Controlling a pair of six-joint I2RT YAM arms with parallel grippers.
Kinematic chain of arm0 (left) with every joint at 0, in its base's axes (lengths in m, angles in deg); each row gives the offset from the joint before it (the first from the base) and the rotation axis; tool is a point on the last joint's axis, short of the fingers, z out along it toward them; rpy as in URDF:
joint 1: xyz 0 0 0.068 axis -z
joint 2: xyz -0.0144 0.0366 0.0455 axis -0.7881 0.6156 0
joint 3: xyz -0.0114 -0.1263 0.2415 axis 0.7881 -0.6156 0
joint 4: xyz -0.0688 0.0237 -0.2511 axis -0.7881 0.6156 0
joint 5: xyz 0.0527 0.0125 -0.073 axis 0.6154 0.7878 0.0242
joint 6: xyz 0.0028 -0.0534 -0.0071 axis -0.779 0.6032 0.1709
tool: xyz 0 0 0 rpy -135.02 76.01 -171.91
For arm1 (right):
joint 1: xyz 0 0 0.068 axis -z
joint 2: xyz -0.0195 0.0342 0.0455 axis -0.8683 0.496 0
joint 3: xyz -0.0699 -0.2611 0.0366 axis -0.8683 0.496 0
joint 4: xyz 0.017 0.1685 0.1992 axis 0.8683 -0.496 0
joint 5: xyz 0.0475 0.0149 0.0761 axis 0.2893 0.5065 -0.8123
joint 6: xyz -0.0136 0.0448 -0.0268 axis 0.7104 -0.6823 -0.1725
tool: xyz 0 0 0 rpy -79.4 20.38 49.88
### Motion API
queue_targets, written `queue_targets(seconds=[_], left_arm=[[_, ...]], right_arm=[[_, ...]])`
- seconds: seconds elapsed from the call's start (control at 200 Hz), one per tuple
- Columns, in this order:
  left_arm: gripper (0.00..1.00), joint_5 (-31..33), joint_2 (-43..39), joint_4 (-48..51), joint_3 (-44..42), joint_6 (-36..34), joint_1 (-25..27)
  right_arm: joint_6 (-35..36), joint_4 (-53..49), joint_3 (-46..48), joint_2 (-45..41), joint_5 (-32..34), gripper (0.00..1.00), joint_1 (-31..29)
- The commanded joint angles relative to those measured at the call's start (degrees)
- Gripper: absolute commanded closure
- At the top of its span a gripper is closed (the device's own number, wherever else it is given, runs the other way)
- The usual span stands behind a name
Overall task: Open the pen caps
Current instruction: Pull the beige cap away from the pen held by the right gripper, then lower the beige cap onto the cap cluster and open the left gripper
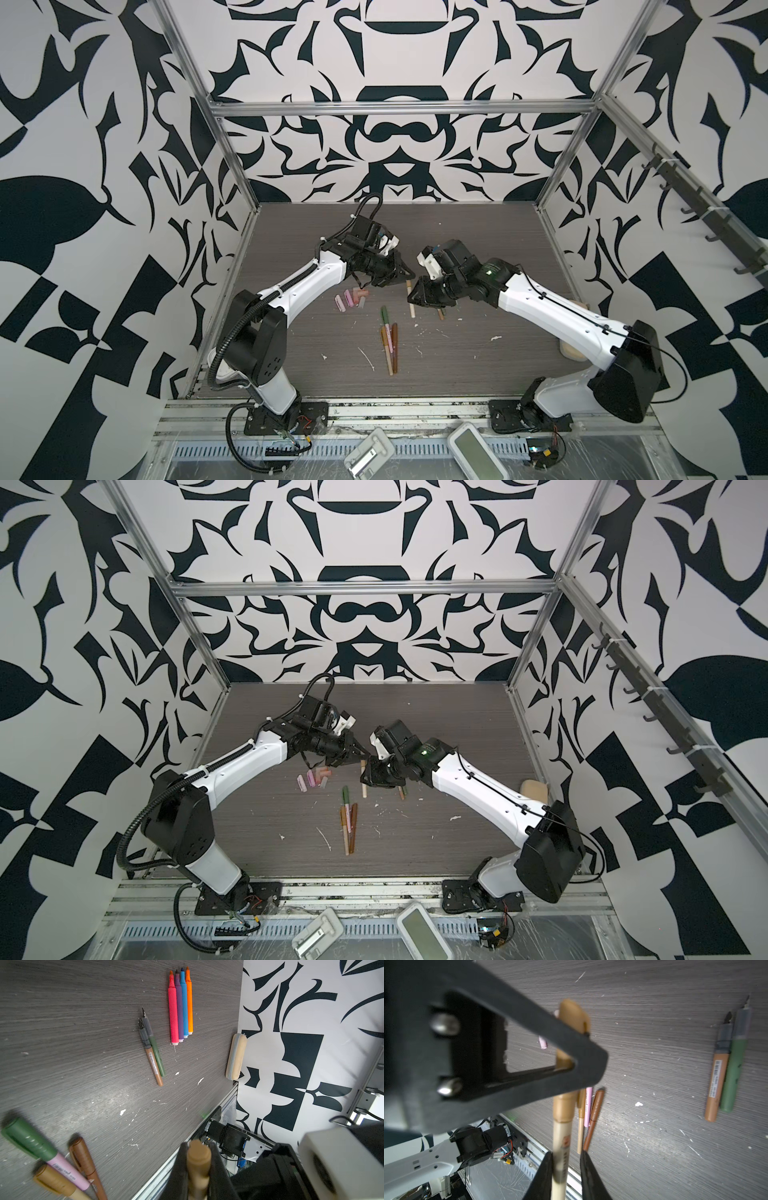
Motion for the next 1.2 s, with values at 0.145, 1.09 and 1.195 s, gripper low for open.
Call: queue_targets(seconds=[0.145,1.09,1.195], left_arm=[[1.00,-1.3,1.1,0.8,3.3,0.7,0.2],[1.00,35.0,8.1,34.4,15.6,-16.2,-17.2],[1.00,33.9,3.3,32.3,4.0,-15.6,-21.4]], right_arm=[[0.9,-0.1,-1.6,2.1,0.1,0.73,0.6],[-5.8,0.6,13.4,-8.8,11.3,1.00,-5.7],[-2.6,-3.1,9.7,-5.0,14.6,1.00,-3.8]])
